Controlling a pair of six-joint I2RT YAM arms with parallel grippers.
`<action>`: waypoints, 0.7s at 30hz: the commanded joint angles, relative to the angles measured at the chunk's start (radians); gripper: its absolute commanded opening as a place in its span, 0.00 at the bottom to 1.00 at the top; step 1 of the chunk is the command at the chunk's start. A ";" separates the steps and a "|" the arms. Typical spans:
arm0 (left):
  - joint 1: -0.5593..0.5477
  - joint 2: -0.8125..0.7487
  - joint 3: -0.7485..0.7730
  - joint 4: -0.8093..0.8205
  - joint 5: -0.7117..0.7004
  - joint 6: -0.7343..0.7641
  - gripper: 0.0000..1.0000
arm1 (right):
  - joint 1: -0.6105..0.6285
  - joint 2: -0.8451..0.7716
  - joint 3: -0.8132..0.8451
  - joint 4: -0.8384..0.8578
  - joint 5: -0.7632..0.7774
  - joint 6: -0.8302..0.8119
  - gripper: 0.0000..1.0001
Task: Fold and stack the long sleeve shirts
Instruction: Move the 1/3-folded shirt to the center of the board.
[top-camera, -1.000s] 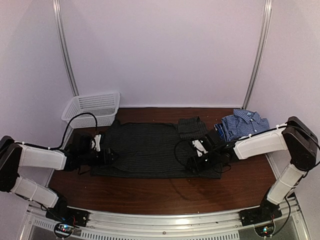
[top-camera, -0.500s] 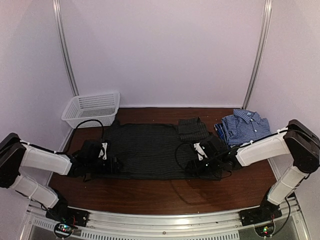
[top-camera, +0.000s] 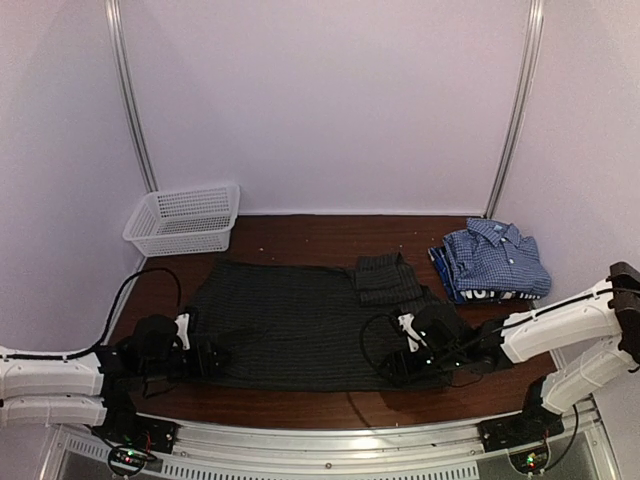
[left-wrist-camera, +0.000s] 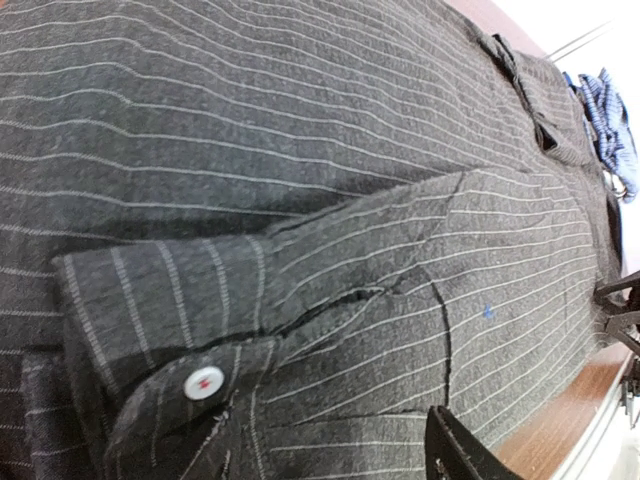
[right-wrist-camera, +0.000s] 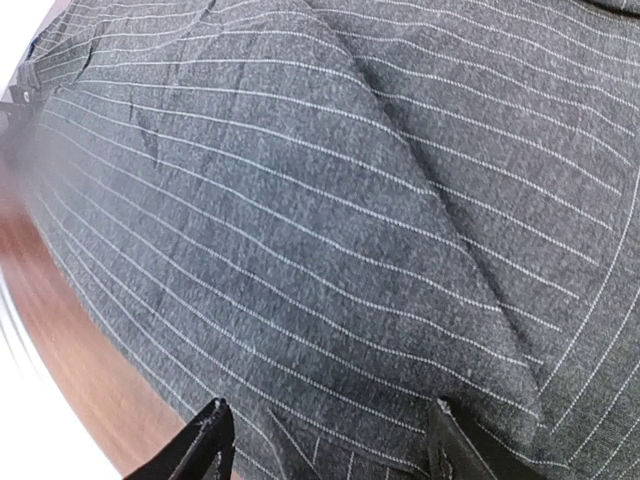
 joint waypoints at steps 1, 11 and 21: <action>-0.009 -0.166 -0.086 -0.209 0.014 -0.071 0.65 | 0.036 -0.065 -0.085 -0.144 0.026 0.089 0.67; -0.009 -0.269 0.098 -0.321 -0.089 0.076 0.74 | 0.021 -0.227 0.091 -0.331 0.180 0.022 0.76; -0.004 0.010 0.383 -0.303 -0.268 0.242 0.97 | -0.303 -0.050 0.386 -0.332 0.135 -0.184 0.79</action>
